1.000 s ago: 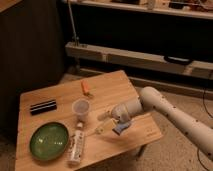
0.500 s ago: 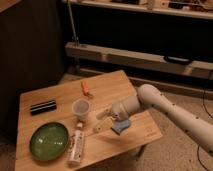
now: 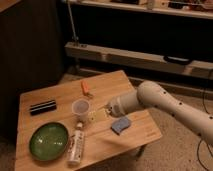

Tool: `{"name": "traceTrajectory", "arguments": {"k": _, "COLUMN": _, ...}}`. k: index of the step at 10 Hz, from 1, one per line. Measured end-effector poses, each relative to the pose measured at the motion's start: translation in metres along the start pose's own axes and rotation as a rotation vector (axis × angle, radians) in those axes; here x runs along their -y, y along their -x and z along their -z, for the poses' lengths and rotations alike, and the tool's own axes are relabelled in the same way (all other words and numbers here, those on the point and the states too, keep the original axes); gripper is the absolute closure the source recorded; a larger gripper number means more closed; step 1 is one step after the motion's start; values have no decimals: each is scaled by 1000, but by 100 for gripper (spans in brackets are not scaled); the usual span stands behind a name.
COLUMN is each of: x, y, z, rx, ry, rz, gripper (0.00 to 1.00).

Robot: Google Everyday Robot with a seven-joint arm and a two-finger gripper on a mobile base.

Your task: Stand the bottle upright

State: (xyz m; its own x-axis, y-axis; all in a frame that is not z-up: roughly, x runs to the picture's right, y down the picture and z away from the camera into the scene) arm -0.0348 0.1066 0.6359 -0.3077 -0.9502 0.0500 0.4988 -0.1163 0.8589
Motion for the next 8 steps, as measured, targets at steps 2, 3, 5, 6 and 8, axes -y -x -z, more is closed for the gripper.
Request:
{"name": "traceTrajectory", "arguments": {"k": 2, "x": -1, "y": 0, "z": 0, "rx": -3, "ry": 3, "rz": -7, "gripper": 36}}
{"name": "traceTrajectory", "arguments": {"k": 3, "x": 1, "y": -1, "z": 0, "rx": 0, "ry": 11, "rz": 5, "gripper": 36}}
{"name": "traceTrajectory", "arguments": {"k": 5, "x": 12, "y": -7, "z": -2, "rx": 36, "ry": 107, "rz": 72, "gripper": 36}}
{"name": "traceTrajectory", "arguments": {"k": 6, "x": 21, "y": -16, "z": -15, "rx": 76, "ry": 249, "rz": 118, "gripper": 36}}
{"name": "traceTrajectory", "arguments": {"k": 8, "x": 21, "y": -20, "z": -39, "rx": 120, "ry": 353, "rz": 137, "gripper": 36}}
